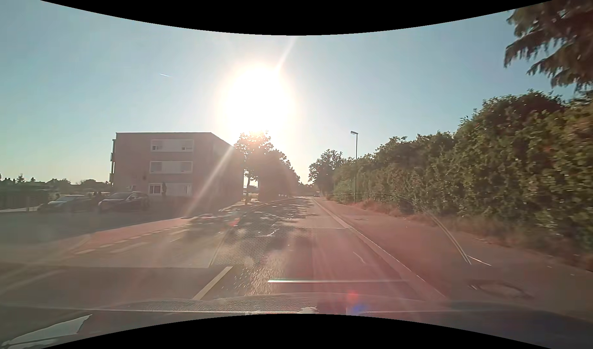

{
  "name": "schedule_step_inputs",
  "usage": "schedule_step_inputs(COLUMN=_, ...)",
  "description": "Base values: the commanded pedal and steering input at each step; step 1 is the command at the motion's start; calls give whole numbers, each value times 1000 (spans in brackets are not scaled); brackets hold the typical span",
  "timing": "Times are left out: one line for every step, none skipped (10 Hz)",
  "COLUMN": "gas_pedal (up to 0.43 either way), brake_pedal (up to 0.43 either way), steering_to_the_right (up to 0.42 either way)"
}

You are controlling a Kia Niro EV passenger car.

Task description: Follow the waypoints while adhering to traffic rules and regulations

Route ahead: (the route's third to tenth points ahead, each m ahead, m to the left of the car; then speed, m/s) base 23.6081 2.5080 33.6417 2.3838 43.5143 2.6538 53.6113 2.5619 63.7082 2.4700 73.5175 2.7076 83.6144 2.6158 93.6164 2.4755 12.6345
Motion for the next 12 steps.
schedule_step_inputs(gas_pedal=98, brake_pedal=0, steering_to_the_right=2)
schedule_step_inputs(gas_pedal=98, brake_pedal=0, steering_to_the_right=2)
schedule_step_inputs(gas_pedal=98, brake_pedal=0, steering_to_the_right=3)
schedule_step_inputs(gas_pedal=98, brake_pedal=0, steering_to_the_right=2)
schedule_step_inputs(gas_pedal=98, brake_pedal=0, steering_to_the_right=2)
schedule_step_inputs(gas_pedal=87, brake_pedal=0, steering_to_the_right=3)
schedule_step_inputs(gas_pedal=87, brake_pedal=0, steering_to_the_right=2)
schedule_step_inputs(gas_pedal=87, brake_pedal=0, steering_to_the_right=2)
schedule_step_inputs(gas_pedal=79, brake_pedal=0, steering_to_the_right=3)
schedule_step_inputs(gas_pedal=79, brake_pedal=0, steering_to_the_right=2)
schedule_step_inputs(gas_pedal=79, brake_pedal=0, steering_to_the_right=2)
schedule_step_inputs(gas_pedal=79, brake_pedal=0, steering_to_the_right=2)
